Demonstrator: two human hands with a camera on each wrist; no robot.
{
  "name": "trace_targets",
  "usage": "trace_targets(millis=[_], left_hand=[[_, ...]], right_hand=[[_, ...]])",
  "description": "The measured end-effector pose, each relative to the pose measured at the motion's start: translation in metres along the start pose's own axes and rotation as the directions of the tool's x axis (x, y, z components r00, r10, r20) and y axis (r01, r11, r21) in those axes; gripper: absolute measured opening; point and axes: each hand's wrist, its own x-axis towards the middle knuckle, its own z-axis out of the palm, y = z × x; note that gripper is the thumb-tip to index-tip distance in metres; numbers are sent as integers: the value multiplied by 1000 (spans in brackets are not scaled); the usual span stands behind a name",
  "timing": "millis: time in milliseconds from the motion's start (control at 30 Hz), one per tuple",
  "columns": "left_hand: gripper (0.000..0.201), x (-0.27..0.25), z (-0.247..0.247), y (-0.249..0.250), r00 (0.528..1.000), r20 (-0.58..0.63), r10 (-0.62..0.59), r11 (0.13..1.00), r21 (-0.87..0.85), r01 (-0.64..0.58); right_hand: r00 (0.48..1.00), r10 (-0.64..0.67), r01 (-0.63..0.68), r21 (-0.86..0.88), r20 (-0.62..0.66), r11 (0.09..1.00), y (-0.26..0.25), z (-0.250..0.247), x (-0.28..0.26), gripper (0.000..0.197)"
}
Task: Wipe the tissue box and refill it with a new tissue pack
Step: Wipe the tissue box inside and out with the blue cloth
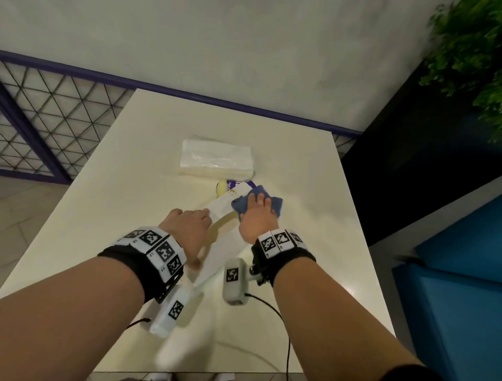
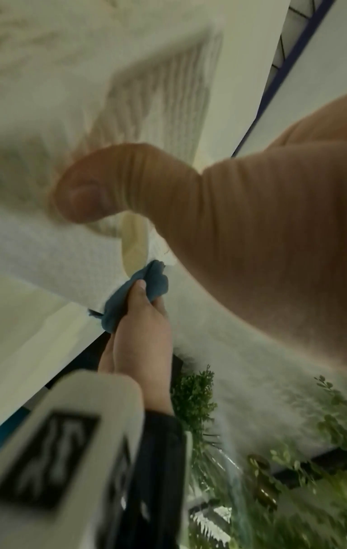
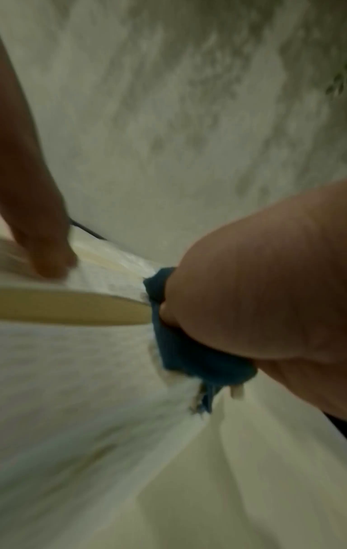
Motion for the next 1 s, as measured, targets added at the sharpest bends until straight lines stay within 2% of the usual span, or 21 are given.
trace_targets(millis=[67,133,267,300,433,500,667,733,833,900,1000], left_hand=[[101,0,-1,1,1000,2,2,1000,2,-2],[101,0,-3,2,1000,16,3,1000,9,-4],[102,-3,-4,3,998,58,-5,1000,5,4],[103,-4,-4,3,998,64,-5,1000,1,5],[101,-3,-3,3,998,63,-3,1000,11,2],[102,-2,-4,4,997,73,-3,999,33,0],[109,-1,-2,2,995,104,1,998,58,-7],[110,-1,0,1,995,95,5,999,52,-10],[108,-1,1,0,997,72,10,998,53,-14],[106,-1,2,1,998,55,9,999,38,-11],[110,-3,5,-3,999,34,11,999,-50,-9]], right_hand=[[997,-28,31,-36,70,999,-7,8,-3,78],[995,-62,64,-22,72,998,-7,8,-4,74],[995,-16,18,25,-98,1000,1,-12,10,66],[994,-9,11,20,-107,1000,-1,-15,12,66],[997,-68,69,-33,34,997,-17,1,-4,70],[992,-108,107,14,64,994,-15,1,-8,70],[996,-18,18,-5,-88,1000,-7,-12,8,71],[998,-51,50,-34,-30,998,-12,-12,7,70],[974,-168,183,-88,154,979,-19,-15,-10,68],[959,-204,226,-98,197,969,-21,-22,-20,58],[975,-222,219,121,5,968,-16,-36,-27,30]])
